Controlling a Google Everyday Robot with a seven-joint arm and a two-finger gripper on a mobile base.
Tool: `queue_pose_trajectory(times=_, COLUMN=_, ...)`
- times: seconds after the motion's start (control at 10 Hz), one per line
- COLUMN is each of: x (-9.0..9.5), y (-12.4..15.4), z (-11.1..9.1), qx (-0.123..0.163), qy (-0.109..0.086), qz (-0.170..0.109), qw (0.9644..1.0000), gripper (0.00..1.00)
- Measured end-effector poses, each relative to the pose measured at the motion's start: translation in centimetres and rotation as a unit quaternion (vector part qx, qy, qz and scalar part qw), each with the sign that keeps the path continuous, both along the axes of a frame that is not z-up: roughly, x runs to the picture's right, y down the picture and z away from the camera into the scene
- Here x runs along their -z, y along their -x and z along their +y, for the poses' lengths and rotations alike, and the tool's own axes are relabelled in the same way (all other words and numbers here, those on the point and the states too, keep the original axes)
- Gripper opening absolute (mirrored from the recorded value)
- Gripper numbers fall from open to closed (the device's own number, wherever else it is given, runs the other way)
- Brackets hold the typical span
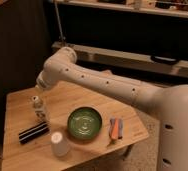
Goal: Knock the bottle over
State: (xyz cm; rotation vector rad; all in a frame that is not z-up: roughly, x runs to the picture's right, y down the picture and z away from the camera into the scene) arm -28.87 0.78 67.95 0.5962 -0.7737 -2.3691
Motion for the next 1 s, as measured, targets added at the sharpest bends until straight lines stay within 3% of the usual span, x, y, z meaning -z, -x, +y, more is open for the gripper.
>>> queue_pose_trajectory(times=0.5, x=-0.1, y=4.0, z=1.2, qx=0.037, qy=-0.015, qz=-0.007, qw=0.9992, gripper=0.00)
queue_pose_trajectory(times=1.0, x=-2.4, y=6.8, z=1.9, qx=0.053, qy=-0.041, qz=0.001, qw=0.9977, gripper=0.00)
